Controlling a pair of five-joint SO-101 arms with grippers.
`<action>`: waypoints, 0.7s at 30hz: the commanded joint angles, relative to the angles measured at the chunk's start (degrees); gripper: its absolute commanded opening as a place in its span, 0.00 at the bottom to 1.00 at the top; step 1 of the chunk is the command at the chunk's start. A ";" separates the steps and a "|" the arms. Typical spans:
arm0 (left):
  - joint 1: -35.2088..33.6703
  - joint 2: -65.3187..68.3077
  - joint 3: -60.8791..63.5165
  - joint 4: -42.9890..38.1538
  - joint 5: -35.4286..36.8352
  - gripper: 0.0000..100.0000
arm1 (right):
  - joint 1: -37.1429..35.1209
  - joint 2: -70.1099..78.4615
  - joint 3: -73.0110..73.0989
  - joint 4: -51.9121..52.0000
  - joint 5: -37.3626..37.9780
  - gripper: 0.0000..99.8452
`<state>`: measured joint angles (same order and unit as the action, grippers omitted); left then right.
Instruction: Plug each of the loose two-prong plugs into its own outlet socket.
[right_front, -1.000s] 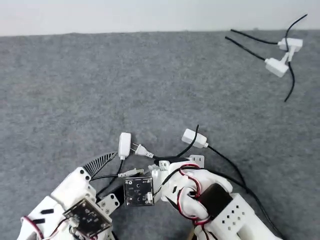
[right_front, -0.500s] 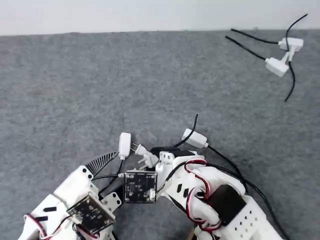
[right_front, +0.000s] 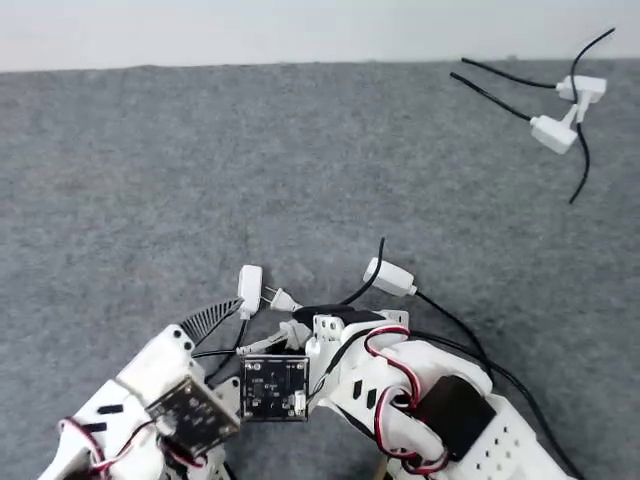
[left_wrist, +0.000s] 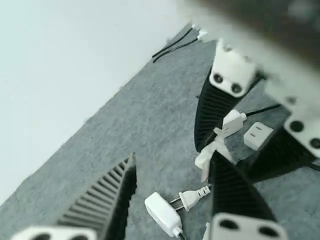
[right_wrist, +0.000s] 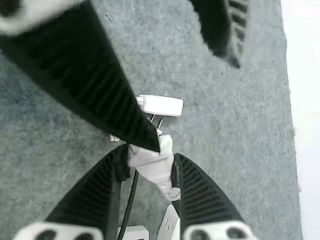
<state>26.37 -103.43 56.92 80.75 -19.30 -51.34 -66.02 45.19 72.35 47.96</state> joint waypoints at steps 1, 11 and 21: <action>-3.34 -0.26 1.80 -3.69 0.79 0.24 | -0.48 -0.48 -3.43 0.22 -0.62 0.01; -3.69 -0.26 2.59 -3.60 0.97 0.24 | -0.22 -0.31 -3.34 -0.04 -0.44 0.01; -3.69 -0.26 3.82 -3.52 0.97 0.24 | -0.13 -0.40 -3.60 0.22 -0.44 0.01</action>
<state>22.86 -103.43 60.70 78.37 -18.86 -51.25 -65.93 45.10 72.35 47.96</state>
